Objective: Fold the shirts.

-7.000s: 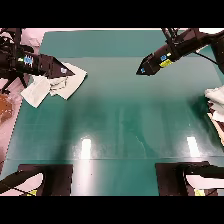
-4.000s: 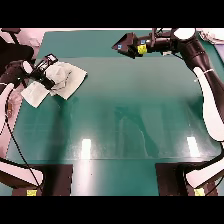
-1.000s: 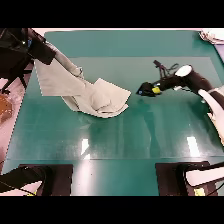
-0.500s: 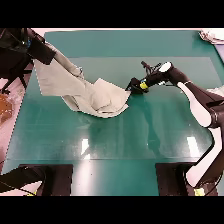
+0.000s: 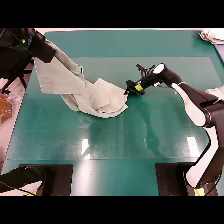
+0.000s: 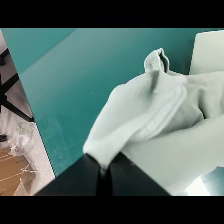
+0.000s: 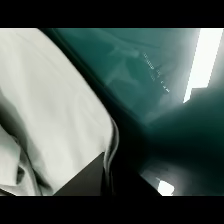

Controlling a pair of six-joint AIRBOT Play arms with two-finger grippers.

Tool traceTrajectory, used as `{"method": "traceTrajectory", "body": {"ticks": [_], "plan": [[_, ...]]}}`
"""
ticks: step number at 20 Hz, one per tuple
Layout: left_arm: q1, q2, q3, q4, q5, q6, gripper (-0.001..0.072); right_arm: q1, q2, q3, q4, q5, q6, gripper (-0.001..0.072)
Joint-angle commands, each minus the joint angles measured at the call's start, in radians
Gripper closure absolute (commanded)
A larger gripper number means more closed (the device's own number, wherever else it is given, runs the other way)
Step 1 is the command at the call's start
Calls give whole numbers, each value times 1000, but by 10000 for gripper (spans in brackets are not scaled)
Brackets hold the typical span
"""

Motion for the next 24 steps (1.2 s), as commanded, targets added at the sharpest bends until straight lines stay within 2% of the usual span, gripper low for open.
{"method": "traceTrajectory", "body": {"ticks": [1, 9, 14, 20, 24], "plan": [[1, 0, 0, -1, 2, 0, 681, 0, 62, 3, 19, -1, 5, 692], [1, -4, -25, -96, 18, -2, 681, -175, 435, 3, 16, -65, -7, 692], [1, -4, -127, -194, 94, -55, 683, -332, 603, 3, 16, 11, -8, 692], [1, 82, -122, -286, 294, -58, 683, -525, 809, 3, 18, 41, -19, 692], [39, 188, -120, -294, 292, -86, 682, -661, 951, 3, 19, 33, -18, 692]]}}
